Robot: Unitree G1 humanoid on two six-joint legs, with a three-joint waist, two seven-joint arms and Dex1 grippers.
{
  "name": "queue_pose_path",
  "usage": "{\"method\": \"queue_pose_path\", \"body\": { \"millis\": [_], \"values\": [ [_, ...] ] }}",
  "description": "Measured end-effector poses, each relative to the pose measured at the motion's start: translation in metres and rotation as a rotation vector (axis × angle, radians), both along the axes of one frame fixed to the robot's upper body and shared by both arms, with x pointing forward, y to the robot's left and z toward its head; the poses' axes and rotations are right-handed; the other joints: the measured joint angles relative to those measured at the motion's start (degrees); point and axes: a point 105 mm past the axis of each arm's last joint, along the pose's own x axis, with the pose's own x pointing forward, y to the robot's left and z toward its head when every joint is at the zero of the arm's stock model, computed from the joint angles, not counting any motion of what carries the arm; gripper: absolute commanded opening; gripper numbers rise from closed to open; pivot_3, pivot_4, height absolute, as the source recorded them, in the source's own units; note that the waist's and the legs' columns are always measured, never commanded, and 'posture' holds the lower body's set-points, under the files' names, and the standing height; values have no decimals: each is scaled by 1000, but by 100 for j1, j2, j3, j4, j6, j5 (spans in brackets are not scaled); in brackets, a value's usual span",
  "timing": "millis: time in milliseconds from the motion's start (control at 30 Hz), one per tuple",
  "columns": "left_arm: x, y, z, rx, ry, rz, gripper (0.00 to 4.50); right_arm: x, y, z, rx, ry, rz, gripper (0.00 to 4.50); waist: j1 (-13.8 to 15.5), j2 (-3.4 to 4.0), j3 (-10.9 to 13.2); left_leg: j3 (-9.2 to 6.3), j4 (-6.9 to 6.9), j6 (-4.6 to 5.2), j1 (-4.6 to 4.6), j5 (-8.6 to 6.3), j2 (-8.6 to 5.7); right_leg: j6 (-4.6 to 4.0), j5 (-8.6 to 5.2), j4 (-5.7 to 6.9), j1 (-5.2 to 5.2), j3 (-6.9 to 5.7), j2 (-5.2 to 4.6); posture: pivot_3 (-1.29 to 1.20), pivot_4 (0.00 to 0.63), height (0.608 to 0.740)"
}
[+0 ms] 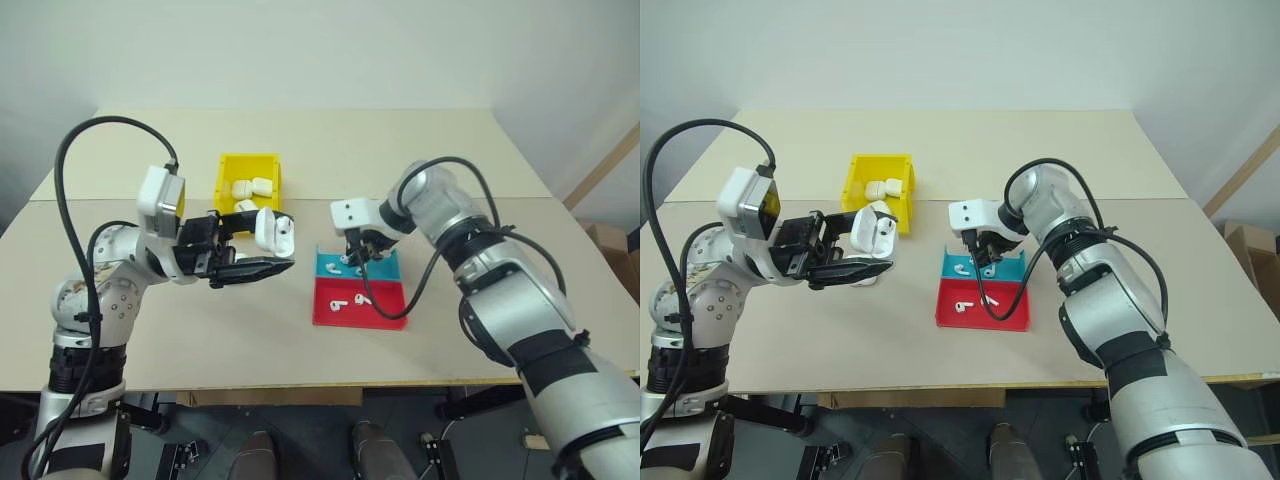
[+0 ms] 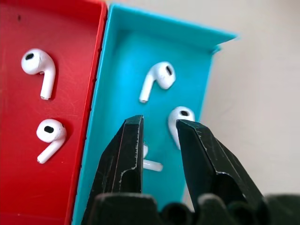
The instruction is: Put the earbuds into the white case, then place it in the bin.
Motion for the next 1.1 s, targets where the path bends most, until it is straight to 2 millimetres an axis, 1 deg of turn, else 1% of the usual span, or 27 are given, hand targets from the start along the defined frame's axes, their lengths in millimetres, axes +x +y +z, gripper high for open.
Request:
{"method": "queue_pose_path", "body": {
  "millis": [67, 133, 233, 333, 433, 600, 733, 933, 1100],
  "values": [
    [0, 0, 0, 0, 0, 0, 2803, 1, -7, 9, 17, -20, 5, 1492, 12, 0, 0, -1, 0, 0, 0, 0, 0, 0, 0, -2, 2, -1, 0, 0, 150, 740],
    [0, 0, 0, 0, 0, -1, 2803, 2, -15, 14, 18, -34, 6, 1492, 11, 0, 0, 0, 0, 0, 0, 0, 0, 0, 0, -2, 2, -1, -1, 0, 150, 740],
    [0, 0, 0, 0, 0, -1, 2803, 1, -22, 15, 2, -48, 35, 1492, 1, 0, 0, 0, 0, 0, 1, 0, 0, 0, 0, -1, 0, 0, 0, 0, 150, 740],
    [0, 0, 0, 0, 0, -1, 2803, 0, -25, 10, -5, -52, 52, 1492, -20, 0, 0, 1, 0, 0, 3, 0, 0, 0, 0, 1, 0, 2, 1, 0, 150, 740],
    [0, 0, 0, 0, 1, -1, 2803, -1, -21, 5, 2, -47, 56, 1492, -19, 2, 1, 0, 0, 0, 3, 0, 0, 0, 0, 4, -1, 2, 1, 0, 150, 740],
    [0, 0, 0, 0, 1, -2, 2803, 0, -6, 3, 26, -68, 79, 1492, -9, 2, 1, 0, 0, 0, 1, 0, 0, -1, 0, 2, 0, 1, 0, 0, 150, 740],
    [0, 0, 0, 1, 1, -1, 2803, 1, 1, -1, 32, -82, 91, 1492, -8, 3, 1, 0, 0, 0, 1, 0, 0, -1, 0, 2, 0, 1, 0, 0, 150, 740],
    [-1, 0, -1, 4, 2, 9, 2803, 3, 1, -14, -37, -119, 133, 1492, -10, 3, 2, 0, 0, 0, 2, 0, 0, -1, 0, 2, 0, 1, 0, 0, 150, 740],
    [-1, 2, -4, 5, 8, 26, 2803, 4, 4, -23, -51, -146, 148, 1492, -12, 3, 2, 0, 0, -1, 3, 0, 0, -1, 0, 4, -1, 2, 0, 0, 150, 740]
  ]
}}
